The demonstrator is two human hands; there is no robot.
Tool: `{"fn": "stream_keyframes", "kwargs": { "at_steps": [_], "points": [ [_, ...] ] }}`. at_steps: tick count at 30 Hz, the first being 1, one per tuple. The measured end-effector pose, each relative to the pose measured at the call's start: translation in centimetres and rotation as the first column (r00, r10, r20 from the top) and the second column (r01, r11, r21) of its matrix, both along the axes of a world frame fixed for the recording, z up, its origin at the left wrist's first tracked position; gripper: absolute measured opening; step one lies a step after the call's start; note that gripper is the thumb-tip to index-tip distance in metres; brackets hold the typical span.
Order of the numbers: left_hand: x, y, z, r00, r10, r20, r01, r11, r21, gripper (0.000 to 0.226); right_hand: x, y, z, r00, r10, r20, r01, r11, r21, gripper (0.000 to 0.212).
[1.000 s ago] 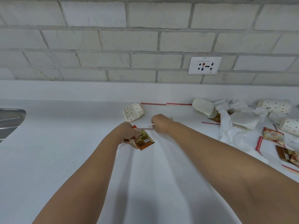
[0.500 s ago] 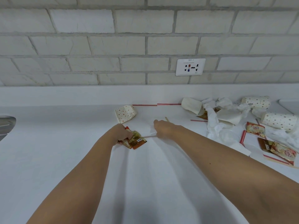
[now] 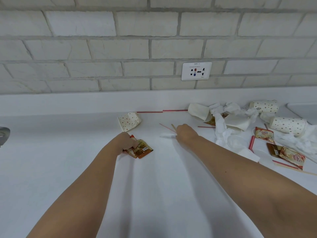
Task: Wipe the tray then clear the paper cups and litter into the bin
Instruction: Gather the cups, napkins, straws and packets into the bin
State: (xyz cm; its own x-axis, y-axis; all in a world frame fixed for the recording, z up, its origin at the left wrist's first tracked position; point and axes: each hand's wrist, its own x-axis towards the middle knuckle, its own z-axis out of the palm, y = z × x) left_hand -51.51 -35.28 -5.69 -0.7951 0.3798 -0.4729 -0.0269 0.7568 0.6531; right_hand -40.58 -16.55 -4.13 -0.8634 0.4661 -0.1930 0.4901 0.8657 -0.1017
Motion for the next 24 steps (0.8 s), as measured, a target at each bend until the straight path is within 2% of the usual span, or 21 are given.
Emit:
{"fn": "stream_keyframes", "kwargs": {
  "at_steps": [8,13,19,24],
  "points": [
    [0.2,0.1,-0.2,1.000,0.007,-0.004,-0.007,1.000,0.004,0.015,0.7,-1.1,0.3,0.998,-0.012,0.063,0.011,1.000,0.028,0.030],
    [1.1,0.5,-0.4,1.000,-0.011,-0.009,0.011,1.000,0.003,0.017,2.0,-1.4,-0.5,0.983,-0.056,0.177,0.051,0.998,0.033,0.030],
    [2.9,1.6,-0.5,0.997,-0.069,-0.038,0.069,0.998,-0.002,0.021,4.3,-1.6,-1.3,0.991,-0.113,0.073,0.112,0.993,0.023,0.033],
    [5.2,2.5,-0.4,0.993,-0.109,-0.036,0.109,0.994,-0.011,0.019,6.9,-1.8,-2.1,0.996,-0.087,0.036,0.087,0.996,0.010,0.031]
  ]
}}
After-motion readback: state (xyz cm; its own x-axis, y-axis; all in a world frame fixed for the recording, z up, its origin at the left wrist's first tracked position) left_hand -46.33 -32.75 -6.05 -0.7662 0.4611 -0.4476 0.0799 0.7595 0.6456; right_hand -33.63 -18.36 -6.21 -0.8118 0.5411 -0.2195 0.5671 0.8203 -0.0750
